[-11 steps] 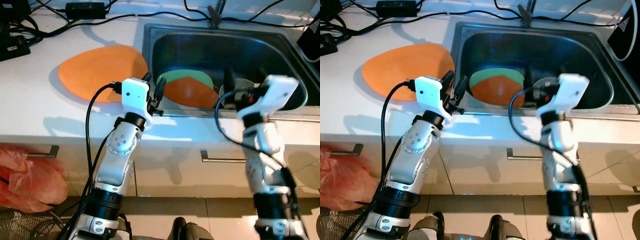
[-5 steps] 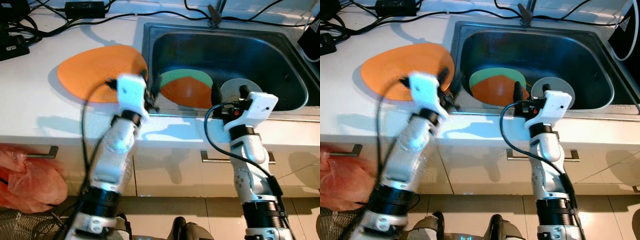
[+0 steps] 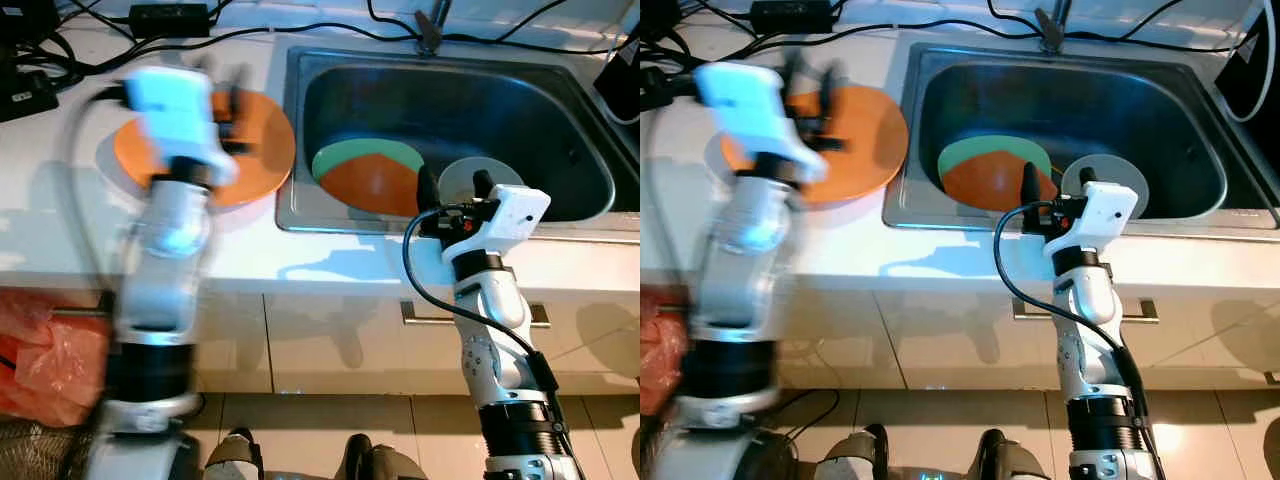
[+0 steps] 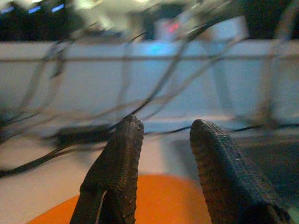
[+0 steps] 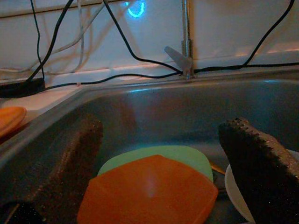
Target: Kitchen organization
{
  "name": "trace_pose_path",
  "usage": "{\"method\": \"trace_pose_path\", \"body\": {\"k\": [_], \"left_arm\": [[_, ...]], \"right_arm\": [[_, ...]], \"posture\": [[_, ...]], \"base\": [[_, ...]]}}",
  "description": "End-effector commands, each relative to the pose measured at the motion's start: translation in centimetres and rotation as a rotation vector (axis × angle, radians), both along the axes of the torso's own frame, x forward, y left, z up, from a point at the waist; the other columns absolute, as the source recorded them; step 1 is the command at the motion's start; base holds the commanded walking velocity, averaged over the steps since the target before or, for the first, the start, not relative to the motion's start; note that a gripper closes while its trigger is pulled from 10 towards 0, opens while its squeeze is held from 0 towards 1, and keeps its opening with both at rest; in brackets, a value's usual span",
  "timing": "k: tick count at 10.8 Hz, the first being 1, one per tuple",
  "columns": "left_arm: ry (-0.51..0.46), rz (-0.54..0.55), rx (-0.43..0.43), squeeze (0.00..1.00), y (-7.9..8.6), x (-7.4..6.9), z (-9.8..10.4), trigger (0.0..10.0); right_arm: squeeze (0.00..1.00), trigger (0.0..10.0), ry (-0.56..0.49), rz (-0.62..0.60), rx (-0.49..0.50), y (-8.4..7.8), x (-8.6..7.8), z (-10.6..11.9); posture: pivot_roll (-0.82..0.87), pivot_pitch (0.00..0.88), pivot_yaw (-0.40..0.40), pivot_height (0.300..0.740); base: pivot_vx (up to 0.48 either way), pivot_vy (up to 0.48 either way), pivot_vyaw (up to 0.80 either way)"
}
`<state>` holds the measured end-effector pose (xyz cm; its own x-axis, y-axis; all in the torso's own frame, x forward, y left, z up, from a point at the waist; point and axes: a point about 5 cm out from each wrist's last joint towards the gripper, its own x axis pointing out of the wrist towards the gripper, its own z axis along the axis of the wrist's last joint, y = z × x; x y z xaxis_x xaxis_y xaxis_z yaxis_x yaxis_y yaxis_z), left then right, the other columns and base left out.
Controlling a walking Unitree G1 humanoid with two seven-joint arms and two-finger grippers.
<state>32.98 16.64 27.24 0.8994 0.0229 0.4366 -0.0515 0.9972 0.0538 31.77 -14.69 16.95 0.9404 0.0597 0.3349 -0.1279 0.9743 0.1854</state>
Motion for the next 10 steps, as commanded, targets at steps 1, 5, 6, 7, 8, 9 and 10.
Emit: {"method": "trace_pose_path", "body": {"k": [1,5,6,7,8,9,10], "left_arm": [[0.027,0.1,-0.052,0.0,2.0,-0.1,-0.2,10.0],[0.037,0.18,-0.395,1.0,5.0,-1.5,-0.2,10.0],[0.07,0.146,-0.515,1.0,5.0,-1.5,-0.3,10.0],[0.104,0.134,-0.584,1.0,5.1,-1.4,-0.5,10.0],[0.179,0.163,-0.623,1.0,5.8,-1.4,-0.9,10.0],[0.221,0.205,-0.632,1.0,6.4,-1.5,-1.2,10.0],[0.258,0.249,-0.639,0.0,6.9,-1.6,-1.5,10.0]], "right_arm": [[0.0,10.0,0.047,-0.001,-0.011,0.0,0.0,-1.1],[0.0,10.0,0.067,0.015,-0.023,0.1,0.1,-1.4],[0.0,10.0,0.068,0.015,-0.022,0.1,0.2,-1.4],[0.0,10.0,0.067,0.015,-0.021,0.1,0.2,-1.4],[0.0,10.0,0.067,0.017,-0.019,0.1,0.2,-1.4],[0.0,10.0,0.068,0.019,-0.019,0.2,0.2,-1.4],[0.0,10.0,0.068,0.022,-0.018,0.2,0.2,-1.5]], "posture": [[0.16,0.176,-0.057,0.74],[0.18,0.195,-0.078,0.74],[0.18,0.199,-0.079,0.74],[0.18,0.2,-0.078,0.74],[0.18,0.202,-0.077,0.74],[0.18,0.202,-0.077,0.74],[0.18,0.204,-0.077,0.74]], "base": [[0.0,0.0,0.0],[0.0,0.0,0.0],[0.0,0.0,0.0],[0.0,0.0,0.0],[0.0,0.0,0.0],[0.0,0.0,0.0],[0.0,0.0,0.0]]}}
